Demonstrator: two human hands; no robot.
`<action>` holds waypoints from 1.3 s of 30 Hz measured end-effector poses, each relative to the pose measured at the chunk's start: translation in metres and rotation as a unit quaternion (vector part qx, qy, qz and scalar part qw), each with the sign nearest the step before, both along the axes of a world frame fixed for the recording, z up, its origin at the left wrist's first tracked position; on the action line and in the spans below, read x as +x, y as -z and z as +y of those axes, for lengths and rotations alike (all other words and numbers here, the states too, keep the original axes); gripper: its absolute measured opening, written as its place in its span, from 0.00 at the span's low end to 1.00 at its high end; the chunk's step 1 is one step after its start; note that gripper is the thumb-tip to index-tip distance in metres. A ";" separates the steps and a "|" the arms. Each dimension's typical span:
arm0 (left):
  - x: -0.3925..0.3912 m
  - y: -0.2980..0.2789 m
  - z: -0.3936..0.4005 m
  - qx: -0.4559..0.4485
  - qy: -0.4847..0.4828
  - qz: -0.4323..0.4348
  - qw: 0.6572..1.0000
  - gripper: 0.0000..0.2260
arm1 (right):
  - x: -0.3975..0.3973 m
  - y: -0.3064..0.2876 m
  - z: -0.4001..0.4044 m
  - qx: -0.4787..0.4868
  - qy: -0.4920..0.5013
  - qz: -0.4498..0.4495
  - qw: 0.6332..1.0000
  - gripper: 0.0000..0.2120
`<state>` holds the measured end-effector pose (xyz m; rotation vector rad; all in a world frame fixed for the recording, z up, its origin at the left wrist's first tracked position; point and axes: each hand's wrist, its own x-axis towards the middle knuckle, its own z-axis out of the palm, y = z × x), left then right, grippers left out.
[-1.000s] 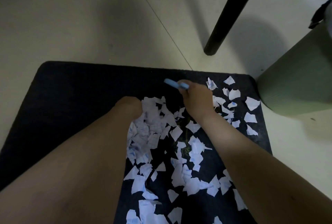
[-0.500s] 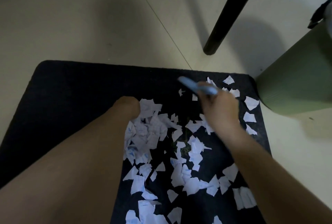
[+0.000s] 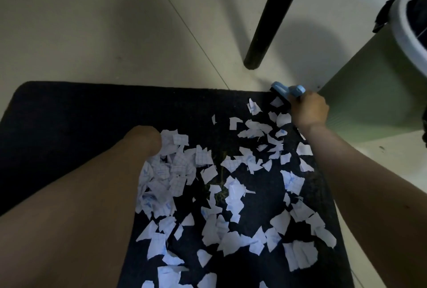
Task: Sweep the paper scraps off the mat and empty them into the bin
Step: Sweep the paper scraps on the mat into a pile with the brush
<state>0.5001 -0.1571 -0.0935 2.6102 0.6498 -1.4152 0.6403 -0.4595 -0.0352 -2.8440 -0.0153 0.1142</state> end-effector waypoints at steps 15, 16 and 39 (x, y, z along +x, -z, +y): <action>0.001 -0.016 -0.017 0.019 -0.049 0.003 0.999 0.16 | -0.017 -0.004 0.007 0.000 0.008 -0.022 1.000 0.16; 0.002 -0.016 -0.018 0.015 -0.065 0.002 0.998 0.16 | -0.019 0.000 0.010 -0.003 0.001 -0.008 1.000 0.15; 0.021 -0.030 -0.082 -0.014 0.074 -0.087 0.993 0.29 | -0.105 0.002 0.074 0.014 -0.206 0.072 0.976 0.15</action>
